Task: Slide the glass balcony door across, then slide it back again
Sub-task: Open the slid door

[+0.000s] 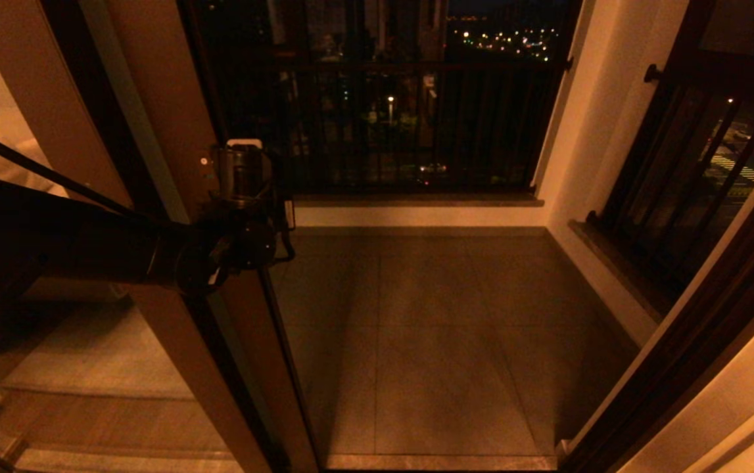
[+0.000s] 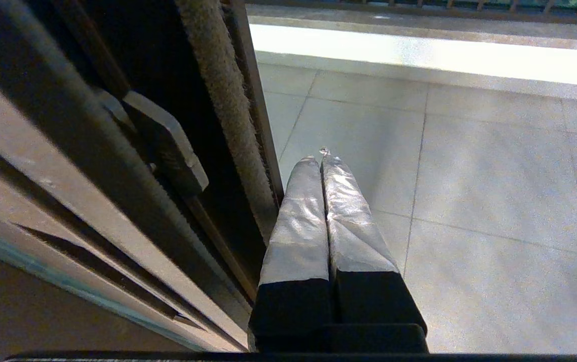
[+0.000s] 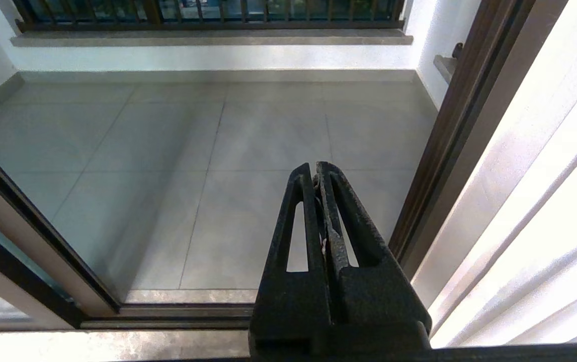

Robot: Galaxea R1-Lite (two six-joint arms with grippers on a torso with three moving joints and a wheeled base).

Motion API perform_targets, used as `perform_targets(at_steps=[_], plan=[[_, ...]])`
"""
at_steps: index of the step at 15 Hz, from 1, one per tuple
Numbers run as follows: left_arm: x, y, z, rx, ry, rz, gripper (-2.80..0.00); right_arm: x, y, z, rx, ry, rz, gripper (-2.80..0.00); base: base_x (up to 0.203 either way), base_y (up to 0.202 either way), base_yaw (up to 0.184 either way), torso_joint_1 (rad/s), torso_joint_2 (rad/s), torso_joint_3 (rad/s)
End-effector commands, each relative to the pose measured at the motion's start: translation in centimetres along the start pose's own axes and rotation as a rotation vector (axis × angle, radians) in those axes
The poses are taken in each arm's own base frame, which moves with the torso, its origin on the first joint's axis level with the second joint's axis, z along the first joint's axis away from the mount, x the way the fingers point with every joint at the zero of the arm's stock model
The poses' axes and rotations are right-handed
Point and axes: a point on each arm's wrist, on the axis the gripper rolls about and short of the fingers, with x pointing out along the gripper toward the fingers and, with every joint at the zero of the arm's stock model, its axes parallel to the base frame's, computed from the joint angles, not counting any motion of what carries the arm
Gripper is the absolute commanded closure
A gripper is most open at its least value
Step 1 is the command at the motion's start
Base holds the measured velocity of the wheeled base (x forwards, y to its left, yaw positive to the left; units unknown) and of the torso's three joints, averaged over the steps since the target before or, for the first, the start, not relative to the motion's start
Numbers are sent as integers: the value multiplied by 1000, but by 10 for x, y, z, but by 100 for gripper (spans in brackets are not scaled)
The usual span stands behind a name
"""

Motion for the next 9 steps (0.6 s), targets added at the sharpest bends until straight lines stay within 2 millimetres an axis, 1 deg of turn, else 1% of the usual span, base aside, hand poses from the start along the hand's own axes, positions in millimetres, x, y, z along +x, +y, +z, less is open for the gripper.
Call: perform_targets(at_steps=[1,9], plan=[[0,1,-1,1,1,11,0,0,0,0,0,2,1,0,0,0,0,0,0,0],[3,4,-1,-2,3,21,0,0,0,0,0,2,1,0,0,0,0,0,0,0]])
